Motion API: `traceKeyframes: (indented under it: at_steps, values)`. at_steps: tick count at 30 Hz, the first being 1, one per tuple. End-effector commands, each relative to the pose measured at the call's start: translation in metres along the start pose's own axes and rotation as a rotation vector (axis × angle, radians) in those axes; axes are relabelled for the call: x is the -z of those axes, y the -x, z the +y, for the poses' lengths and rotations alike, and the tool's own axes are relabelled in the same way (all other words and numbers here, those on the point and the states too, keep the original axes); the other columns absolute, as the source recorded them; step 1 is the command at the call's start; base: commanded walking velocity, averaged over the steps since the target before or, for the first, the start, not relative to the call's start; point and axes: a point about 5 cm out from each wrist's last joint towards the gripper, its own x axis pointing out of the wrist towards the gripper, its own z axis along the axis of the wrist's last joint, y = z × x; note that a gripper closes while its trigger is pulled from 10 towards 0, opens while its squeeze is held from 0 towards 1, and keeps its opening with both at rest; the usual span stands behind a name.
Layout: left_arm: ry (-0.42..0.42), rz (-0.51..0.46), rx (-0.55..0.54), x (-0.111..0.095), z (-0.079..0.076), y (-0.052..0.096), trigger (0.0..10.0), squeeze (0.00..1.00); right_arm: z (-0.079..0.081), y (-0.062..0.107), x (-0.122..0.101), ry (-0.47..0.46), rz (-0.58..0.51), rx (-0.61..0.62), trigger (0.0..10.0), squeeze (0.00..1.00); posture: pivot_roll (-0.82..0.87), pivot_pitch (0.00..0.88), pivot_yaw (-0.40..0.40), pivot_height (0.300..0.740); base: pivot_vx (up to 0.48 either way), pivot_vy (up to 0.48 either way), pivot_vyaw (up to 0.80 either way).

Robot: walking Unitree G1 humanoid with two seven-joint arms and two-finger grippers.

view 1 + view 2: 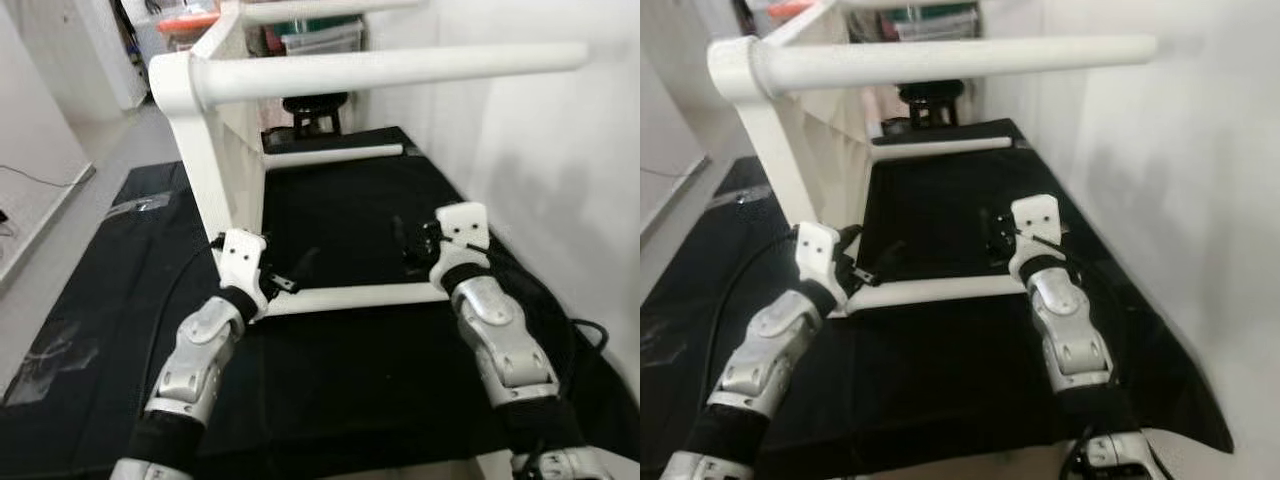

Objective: Building children table

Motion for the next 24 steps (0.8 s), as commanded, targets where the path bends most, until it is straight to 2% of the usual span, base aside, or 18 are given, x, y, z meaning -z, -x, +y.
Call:
traceKeyframes:
  at_steps: [1,13,19,24]
  values:
    - [0.009,0.016,-0.004,0.0026,0.0019,0.0022,10.0,0.0,0.0049,0.0015,0.0037,-0.012,0.006,-0.018,10.0,0.0,-0.08,0.0,0.067,0.74,0.0,0.0,0.0]
    - [0.016,0.015,0.016,0.0024,-0.0027,0.0005,10.0,0.0,0.0041,0.0008,0.0029,-0.015,0.002,-0.029,10.0,0.0,-0.08,0.0,0.065,0.74,0.0,0.0,0.0]
    - [0.019,0.013,0.023,0.0026,-0.0034,0.0005,10.0,0.0,0.0056,0.0012,0.0054,0.005,0.028,-0.049,10.0,0.0,-0.08,0.0,0.065,0.74,0.266,0.0,0.0]
    - [0.02,0.009,0.034,0.0015,-0.0052,0.0002,10.0,0.0,0.0063,0.0009,0.0032,-0.026,0.008,-0.04,10.0,0.0,-0.07,0.0,0.065,0.74,0.294,0.0,0.0]
